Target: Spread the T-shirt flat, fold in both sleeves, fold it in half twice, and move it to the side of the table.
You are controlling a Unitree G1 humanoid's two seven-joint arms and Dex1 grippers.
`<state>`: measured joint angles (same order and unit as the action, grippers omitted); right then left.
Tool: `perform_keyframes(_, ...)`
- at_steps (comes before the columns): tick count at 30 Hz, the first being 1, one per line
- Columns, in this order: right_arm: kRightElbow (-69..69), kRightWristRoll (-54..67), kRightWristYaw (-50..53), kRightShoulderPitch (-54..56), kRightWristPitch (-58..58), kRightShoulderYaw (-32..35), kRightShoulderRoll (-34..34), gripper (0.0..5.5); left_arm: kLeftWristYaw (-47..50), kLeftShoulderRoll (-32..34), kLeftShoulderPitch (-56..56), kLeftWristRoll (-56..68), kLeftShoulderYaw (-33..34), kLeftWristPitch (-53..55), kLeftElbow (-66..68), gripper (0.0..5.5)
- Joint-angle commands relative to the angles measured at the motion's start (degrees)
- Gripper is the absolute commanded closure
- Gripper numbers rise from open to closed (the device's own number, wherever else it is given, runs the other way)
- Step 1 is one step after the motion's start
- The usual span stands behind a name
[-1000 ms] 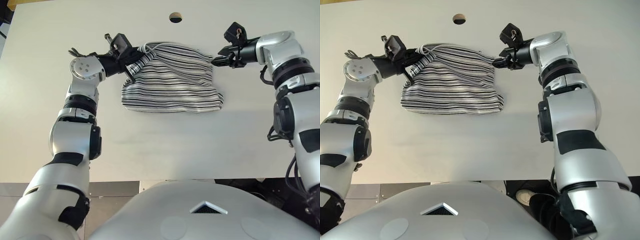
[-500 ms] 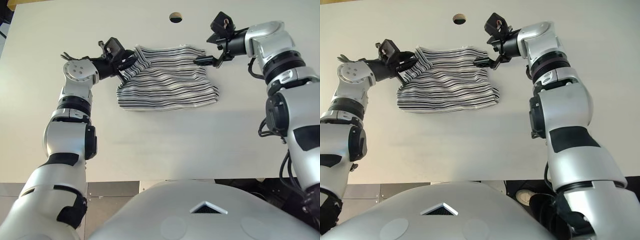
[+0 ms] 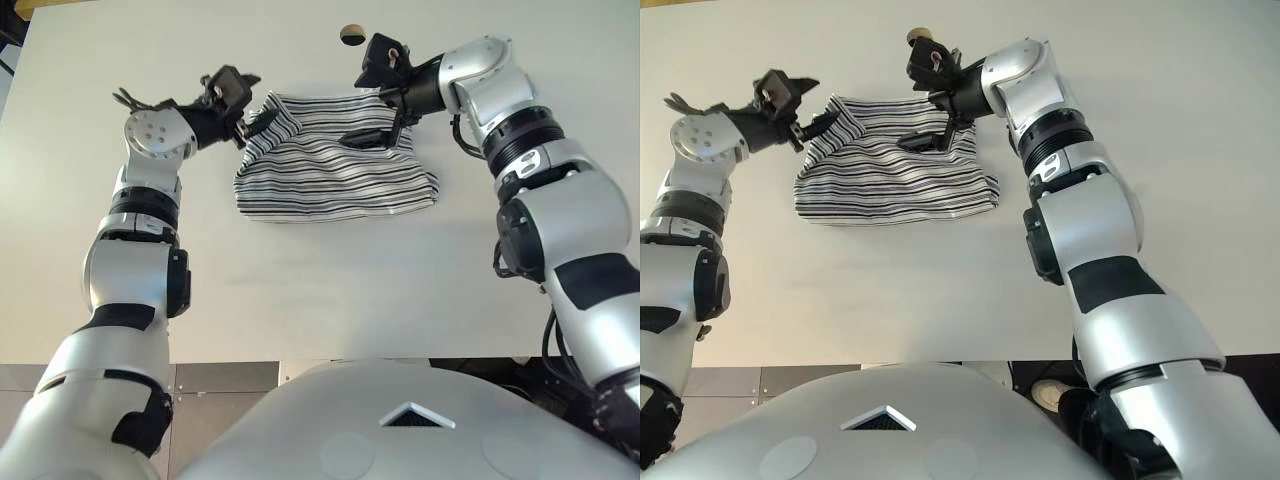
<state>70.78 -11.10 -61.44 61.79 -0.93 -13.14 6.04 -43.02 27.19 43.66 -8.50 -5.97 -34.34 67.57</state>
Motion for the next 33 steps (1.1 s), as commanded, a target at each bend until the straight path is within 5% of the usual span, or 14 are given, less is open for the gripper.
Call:
perform_keyframes(1,-0.9,-3.3,3.4,-1.9,-4.0,-3.3,-1.3,0.00,5.9,0.7,3.5,-5.9,-3.6,-7.2,-3.2,2.86)
perform_keyframes(12,1.0,-8.4,11.4,-4.4,-9.2,-7.8,-2.4,0.00,19.5,0.2,2.8,-21.4,-15.1,-18.6,-7.8,2.86)
perform_keyframes(33,0.6,-6.1,10.3,-3.7,-8.0,-4.9,-2.9,0.00,32.7,-2.9,1.1,-37.0,-33.3,-3.1,5.0,2.86)
